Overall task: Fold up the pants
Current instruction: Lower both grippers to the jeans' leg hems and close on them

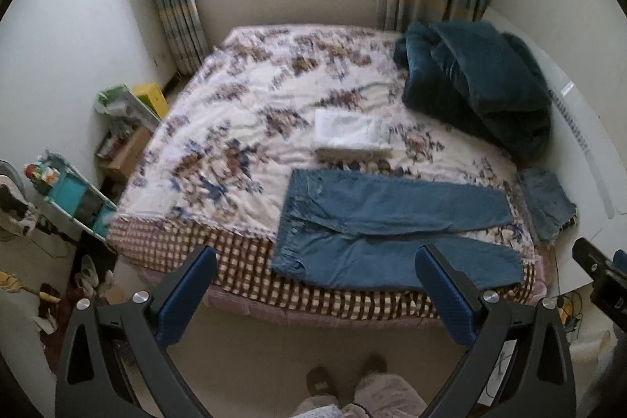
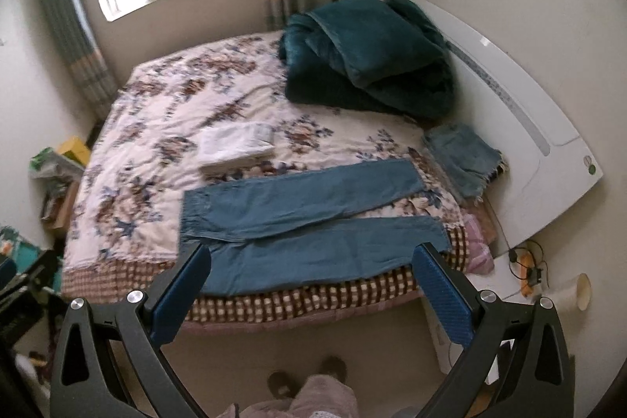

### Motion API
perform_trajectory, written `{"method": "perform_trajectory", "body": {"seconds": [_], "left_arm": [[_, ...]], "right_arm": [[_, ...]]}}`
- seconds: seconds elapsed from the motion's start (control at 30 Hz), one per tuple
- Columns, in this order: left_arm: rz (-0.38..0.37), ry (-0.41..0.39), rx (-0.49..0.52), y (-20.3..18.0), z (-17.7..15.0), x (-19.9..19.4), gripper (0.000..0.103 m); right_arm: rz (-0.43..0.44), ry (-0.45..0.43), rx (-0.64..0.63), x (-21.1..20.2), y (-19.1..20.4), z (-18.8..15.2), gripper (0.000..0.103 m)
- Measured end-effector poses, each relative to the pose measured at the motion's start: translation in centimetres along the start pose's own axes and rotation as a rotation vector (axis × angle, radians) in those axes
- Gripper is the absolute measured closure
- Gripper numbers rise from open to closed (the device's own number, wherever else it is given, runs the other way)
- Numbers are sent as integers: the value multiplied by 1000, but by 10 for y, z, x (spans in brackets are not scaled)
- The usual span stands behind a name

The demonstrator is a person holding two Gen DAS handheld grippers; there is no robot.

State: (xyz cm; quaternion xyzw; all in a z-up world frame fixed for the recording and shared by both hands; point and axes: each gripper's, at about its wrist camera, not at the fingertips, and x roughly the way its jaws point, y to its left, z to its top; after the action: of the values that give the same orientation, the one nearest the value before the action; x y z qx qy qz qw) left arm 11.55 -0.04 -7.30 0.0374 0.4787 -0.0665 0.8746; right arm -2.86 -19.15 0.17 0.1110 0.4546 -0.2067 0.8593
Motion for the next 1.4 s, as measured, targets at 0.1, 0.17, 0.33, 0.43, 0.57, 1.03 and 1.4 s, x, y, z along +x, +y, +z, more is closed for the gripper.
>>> {"method": "perform_trajectory", "body": {"seconds": [0.1,0.17,0.33,0.43,0.57,1.03,1.4], "left_arm": [[-3,36,-11,-12,9,45,0],[21,70,-18,-24,17,83,0],[45,196,-14,-59,38,170,0],[74,246,-18,-83,58,222,0],[80,315,-33,-109,81,290,0],[117,419,482,-218,99,606,0],[-142,614,716,-235,58,729,12]], "right_arm": [[-22,57,9,50,-3,12,0],[-25,112,16,91,-8,22,0],[-31,198,4,193,-20,51,0],[-20,271,-16,272,-31,79,0],[-2,363,-26,373,-44,114,0],[-127,601,-298,763,-30,133,0],[-98,701,-898,923,15,98,1]]}}
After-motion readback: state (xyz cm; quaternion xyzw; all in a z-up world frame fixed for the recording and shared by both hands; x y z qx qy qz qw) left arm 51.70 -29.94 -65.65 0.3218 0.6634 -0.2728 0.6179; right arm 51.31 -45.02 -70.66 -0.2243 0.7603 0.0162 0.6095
